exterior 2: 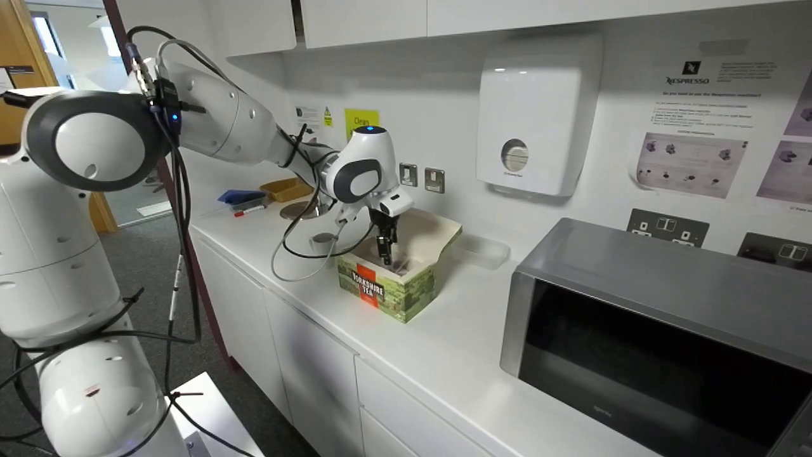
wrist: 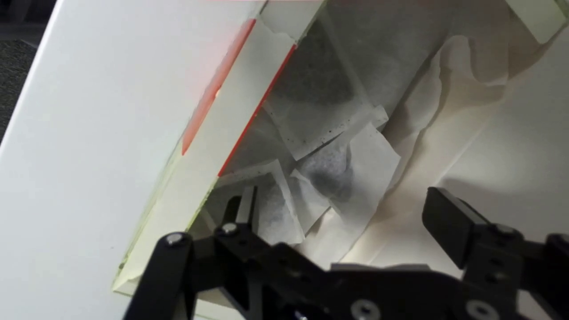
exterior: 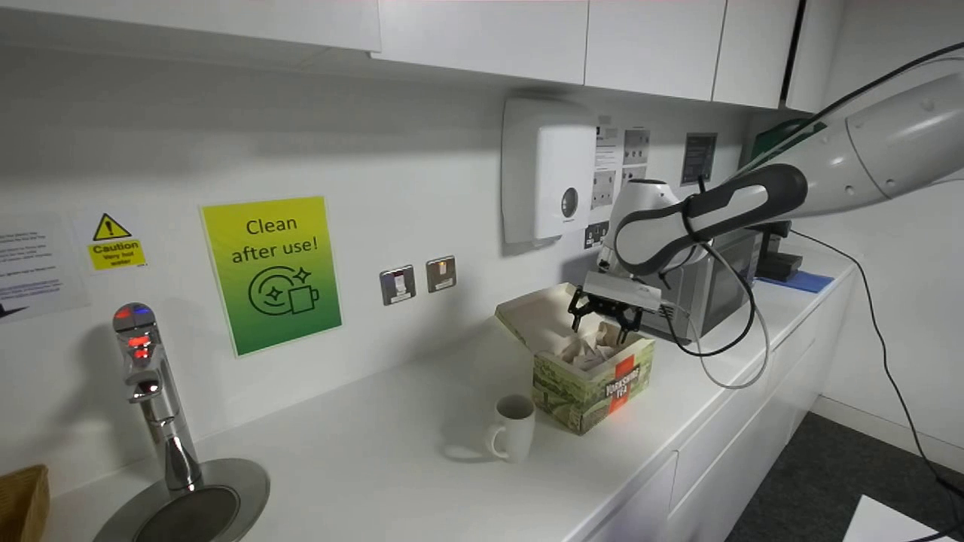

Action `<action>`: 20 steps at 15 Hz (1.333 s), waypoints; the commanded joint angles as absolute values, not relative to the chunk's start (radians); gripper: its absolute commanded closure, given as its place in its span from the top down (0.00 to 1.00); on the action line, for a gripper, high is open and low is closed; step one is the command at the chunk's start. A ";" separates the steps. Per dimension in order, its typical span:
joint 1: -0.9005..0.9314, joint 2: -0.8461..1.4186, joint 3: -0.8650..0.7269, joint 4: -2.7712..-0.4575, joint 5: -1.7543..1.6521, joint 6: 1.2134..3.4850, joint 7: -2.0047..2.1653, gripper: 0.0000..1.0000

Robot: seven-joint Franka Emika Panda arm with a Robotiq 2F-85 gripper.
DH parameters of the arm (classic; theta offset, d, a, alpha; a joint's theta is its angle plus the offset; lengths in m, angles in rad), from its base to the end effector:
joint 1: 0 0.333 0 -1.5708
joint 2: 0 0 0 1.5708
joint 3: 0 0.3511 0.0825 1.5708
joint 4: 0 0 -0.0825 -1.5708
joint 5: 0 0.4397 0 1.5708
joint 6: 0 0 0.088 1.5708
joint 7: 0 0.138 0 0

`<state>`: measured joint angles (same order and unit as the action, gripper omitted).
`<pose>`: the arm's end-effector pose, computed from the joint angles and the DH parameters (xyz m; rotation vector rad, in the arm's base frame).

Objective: Put the tea bag in the cup

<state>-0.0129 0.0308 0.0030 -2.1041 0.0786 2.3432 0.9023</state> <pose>0.6237 -0.0032 0.3993 -2.6480 1.3806 -0.2415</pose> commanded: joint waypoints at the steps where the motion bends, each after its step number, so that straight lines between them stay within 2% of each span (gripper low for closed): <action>1: -0.005 0.062 -0.002 -2.047 0.080 2.289 0.926 1.00; 12: 0.003 0.101 -0.004 -2.000 0.082 2.217 0.927 1.00; 13: 0.004 0.105 -0.004 -1.996 0.084 2.212 0.924 0.94; 14: 0.006 0.109 -0.004 -1.993 0.085 2.208 0.923 0.74; 20: 0.010 0.113 -0.006 -1.988 0.088 2.204 0.918 0.29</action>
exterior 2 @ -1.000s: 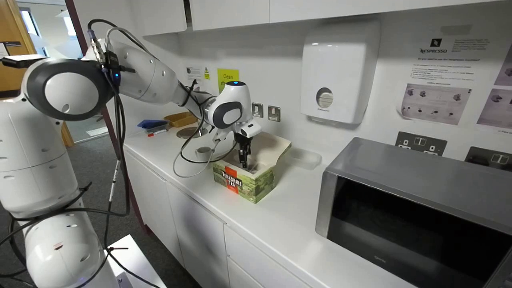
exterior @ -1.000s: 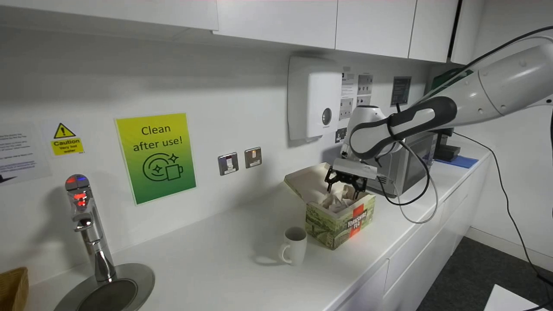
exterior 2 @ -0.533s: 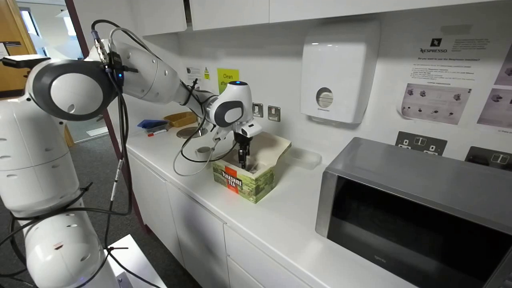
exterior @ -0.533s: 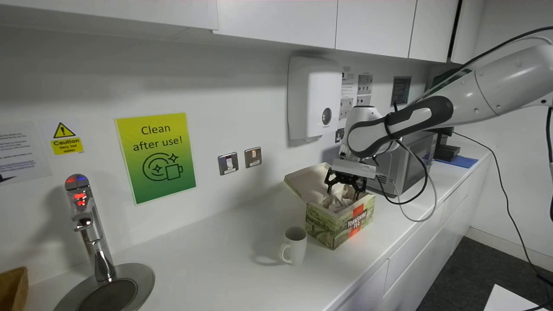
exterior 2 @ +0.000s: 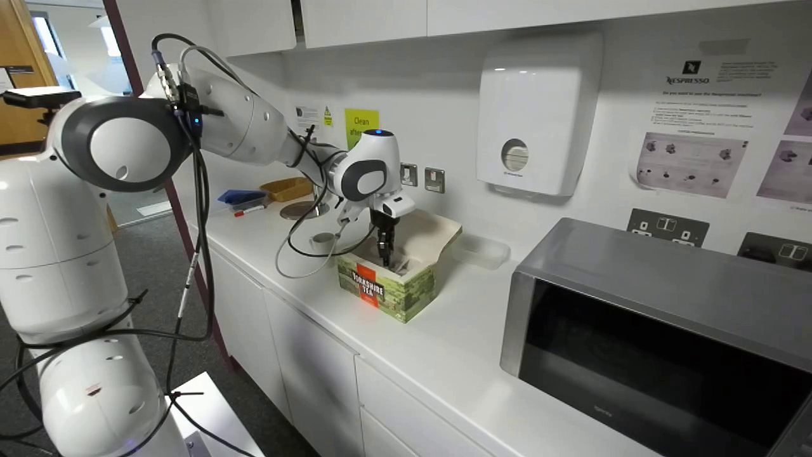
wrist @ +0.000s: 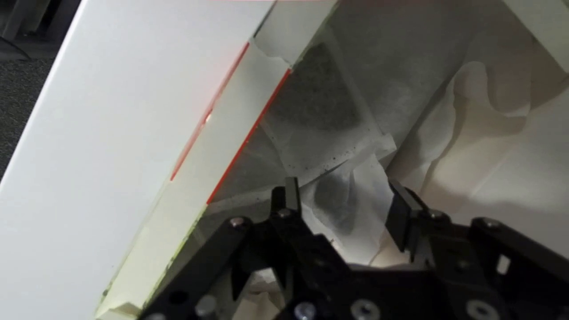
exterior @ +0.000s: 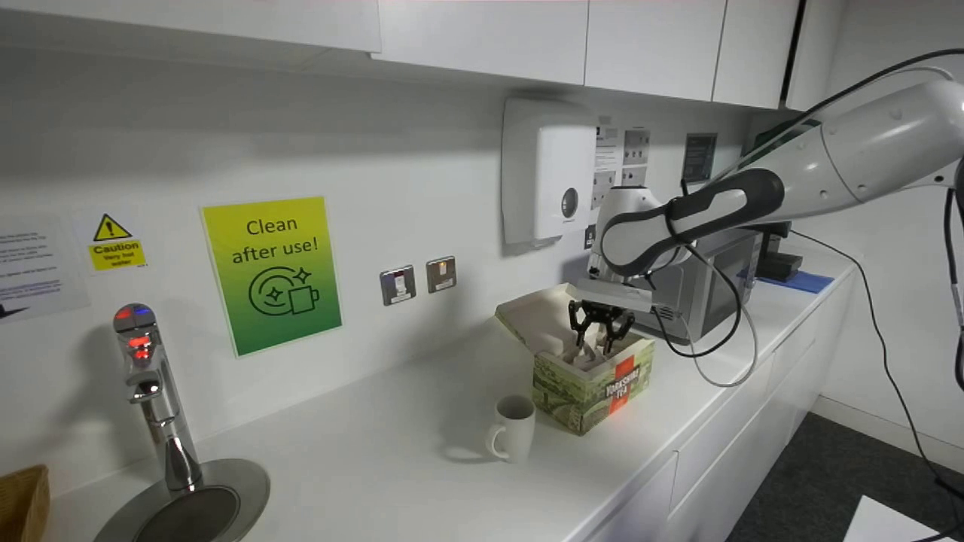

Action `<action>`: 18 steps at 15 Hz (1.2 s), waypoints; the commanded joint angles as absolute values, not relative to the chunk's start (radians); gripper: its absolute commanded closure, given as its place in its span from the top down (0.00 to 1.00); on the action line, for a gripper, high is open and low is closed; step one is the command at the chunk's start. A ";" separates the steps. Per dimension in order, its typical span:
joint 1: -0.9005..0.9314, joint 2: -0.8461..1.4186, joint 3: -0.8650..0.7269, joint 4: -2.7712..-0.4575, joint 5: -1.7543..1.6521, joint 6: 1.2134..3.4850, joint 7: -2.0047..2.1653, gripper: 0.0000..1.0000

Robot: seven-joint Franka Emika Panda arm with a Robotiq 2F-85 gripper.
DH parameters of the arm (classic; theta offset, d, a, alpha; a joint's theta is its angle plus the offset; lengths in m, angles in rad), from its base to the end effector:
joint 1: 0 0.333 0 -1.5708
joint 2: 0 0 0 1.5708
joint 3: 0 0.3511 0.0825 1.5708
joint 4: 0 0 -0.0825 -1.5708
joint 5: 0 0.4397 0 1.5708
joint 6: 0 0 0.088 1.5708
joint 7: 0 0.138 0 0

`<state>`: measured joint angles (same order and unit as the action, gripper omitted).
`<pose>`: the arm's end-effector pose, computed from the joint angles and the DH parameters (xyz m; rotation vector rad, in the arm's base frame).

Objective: Put the tea bag in the cup

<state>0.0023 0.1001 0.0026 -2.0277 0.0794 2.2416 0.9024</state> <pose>0.6372 0.0073 0.3847 -2.7001 1.3773 -0.1118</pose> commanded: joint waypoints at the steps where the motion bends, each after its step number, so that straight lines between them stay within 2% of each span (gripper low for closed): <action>1: 0.010 0.113 -0.006 -1.988 0.088 2.204 0.918 0.22; 4: 0.010 0.109 -0.005 -1.990 0.088 2.205 0.916 0.01; 18: 0.054 -0.051 0.035 -2.075 0.069 2.240 0.867 0.00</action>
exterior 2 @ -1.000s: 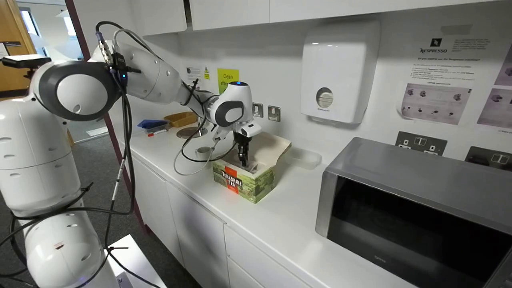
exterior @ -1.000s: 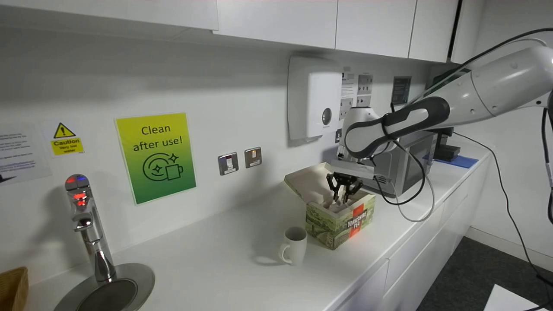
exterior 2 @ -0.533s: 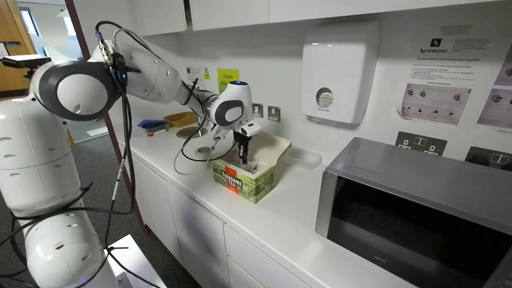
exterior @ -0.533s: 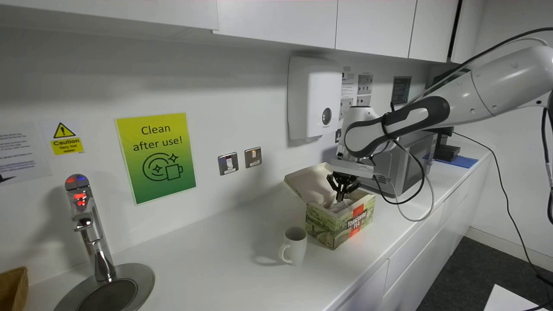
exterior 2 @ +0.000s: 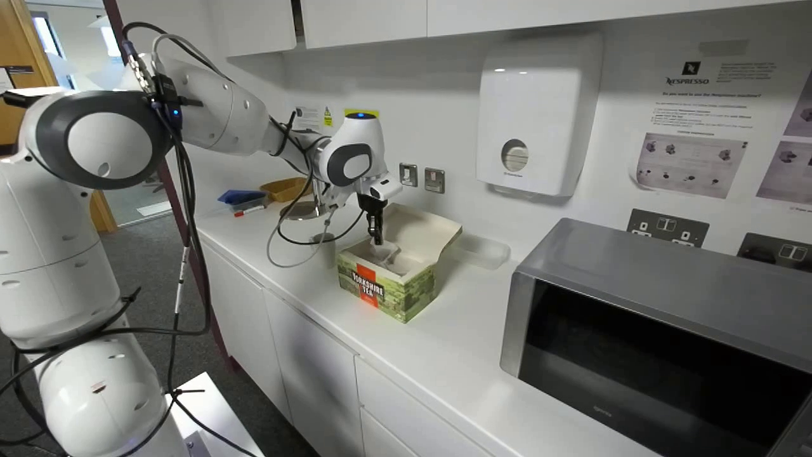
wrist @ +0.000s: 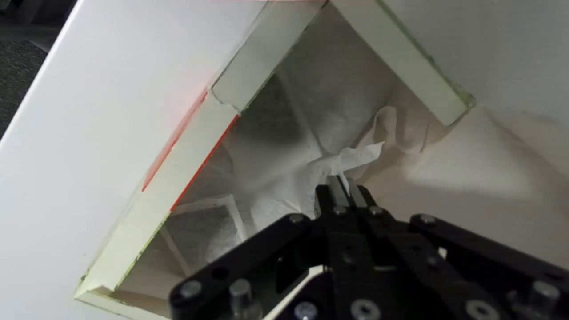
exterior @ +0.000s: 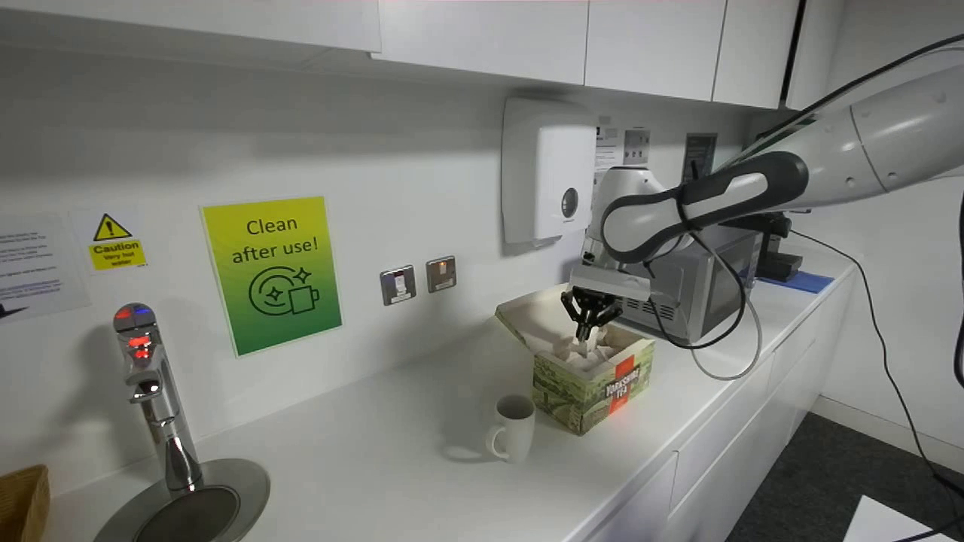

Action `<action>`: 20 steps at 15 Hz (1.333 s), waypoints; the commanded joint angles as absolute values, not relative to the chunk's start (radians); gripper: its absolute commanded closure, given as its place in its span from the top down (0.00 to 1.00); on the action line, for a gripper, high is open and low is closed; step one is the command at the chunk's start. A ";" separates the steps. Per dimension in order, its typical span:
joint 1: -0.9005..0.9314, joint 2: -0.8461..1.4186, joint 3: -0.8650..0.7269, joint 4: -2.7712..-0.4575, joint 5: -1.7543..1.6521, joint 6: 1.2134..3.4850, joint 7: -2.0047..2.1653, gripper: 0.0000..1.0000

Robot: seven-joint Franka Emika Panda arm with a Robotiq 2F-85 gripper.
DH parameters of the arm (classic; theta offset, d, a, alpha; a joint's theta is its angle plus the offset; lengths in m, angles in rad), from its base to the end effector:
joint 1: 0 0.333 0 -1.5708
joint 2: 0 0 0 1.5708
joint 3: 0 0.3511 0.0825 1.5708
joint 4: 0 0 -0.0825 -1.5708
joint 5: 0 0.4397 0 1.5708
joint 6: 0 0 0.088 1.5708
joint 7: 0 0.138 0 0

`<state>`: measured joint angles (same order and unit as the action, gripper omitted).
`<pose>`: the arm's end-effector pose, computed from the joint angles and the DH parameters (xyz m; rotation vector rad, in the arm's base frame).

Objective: Put the tea bag in the cup

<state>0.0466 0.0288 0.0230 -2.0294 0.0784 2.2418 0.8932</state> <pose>0.6297 0.0480 0.4291 -2.7148 1.2562 -0.1979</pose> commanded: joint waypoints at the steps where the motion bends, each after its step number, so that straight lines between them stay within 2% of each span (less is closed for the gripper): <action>1: 0.058 -0.066 0.041 -2.081 0.069 2.242 0.862 0.00; 9: 0.088 -0.144 0.111 -2.131 0.078 2.231 0.802 0.00; 20: 0.145 -0.118 0.179 -2.115 0.102 2.220 0.686 0.00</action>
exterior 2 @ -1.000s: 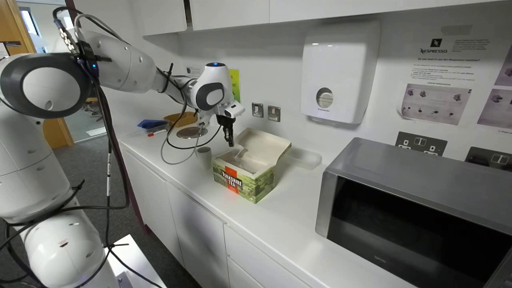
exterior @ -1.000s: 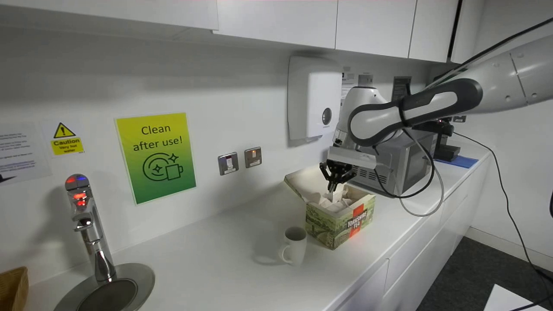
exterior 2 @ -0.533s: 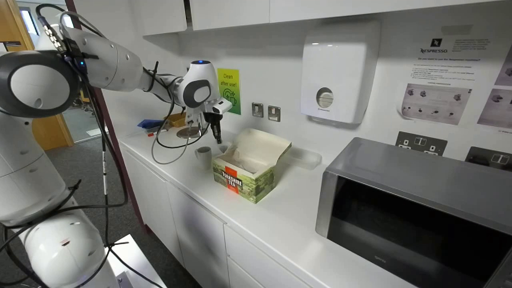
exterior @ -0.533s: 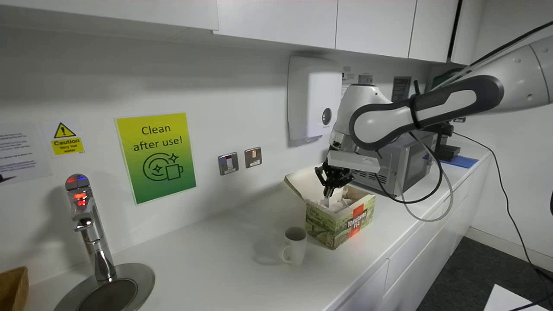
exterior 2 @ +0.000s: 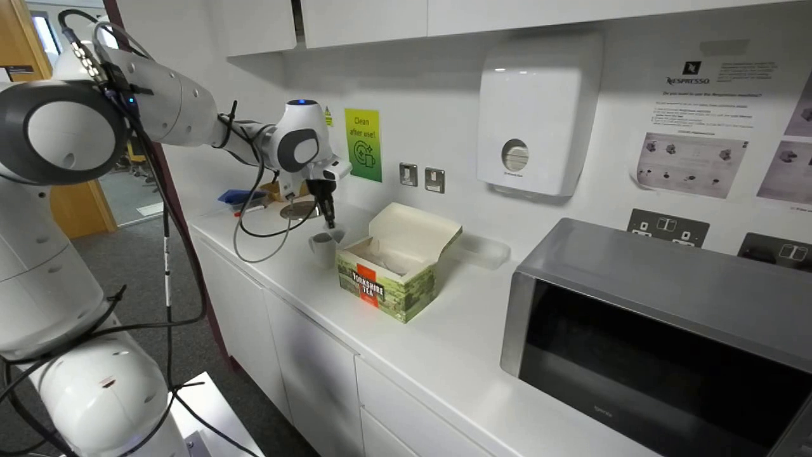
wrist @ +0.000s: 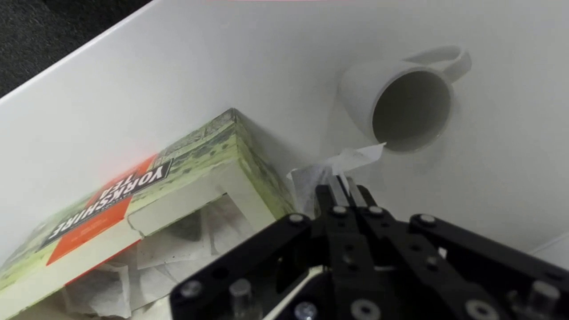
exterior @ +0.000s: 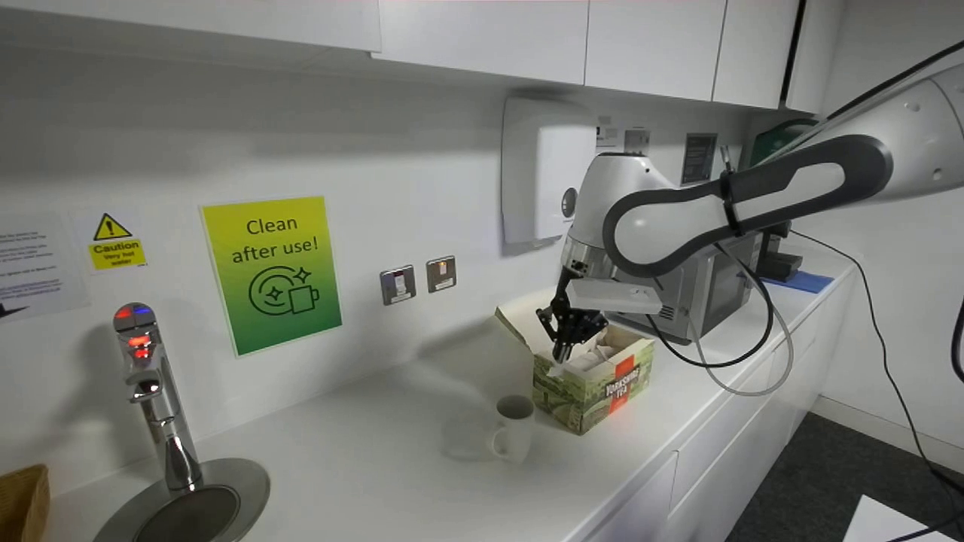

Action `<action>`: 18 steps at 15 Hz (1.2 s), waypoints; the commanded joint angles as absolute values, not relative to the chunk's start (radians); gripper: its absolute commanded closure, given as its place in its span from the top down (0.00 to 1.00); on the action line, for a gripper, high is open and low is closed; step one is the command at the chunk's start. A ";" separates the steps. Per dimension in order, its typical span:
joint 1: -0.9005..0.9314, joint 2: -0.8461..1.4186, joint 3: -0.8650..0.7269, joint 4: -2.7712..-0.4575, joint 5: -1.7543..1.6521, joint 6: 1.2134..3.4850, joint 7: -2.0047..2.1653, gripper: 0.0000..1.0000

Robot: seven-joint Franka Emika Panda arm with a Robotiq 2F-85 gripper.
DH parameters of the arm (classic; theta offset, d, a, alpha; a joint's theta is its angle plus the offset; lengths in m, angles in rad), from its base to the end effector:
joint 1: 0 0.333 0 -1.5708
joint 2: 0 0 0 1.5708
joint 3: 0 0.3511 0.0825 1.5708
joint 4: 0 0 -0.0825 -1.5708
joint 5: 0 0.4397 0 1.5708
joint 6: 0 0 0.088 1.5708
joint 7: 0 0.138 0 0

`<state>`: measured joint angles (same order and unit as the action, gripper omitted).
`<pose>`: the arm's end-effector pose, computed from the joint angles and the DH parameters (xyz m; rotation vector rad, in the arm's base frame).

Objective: Put the tea bag in the cup

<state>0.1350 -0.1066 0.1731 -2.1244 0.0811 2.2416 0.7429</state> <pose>0.5638 0.1858 0.4593 -2.8918 0.7031 -0.2497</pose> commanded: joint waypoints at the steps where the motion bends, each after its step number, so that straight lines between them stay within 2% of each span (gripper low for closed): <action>1: 0.150 -0.115 0.183 -2.112 0.101 2.218 0.676 0.00; 18: 0.189 -0.040 0.223 -2.033 0.097 2.242 0.590 0.00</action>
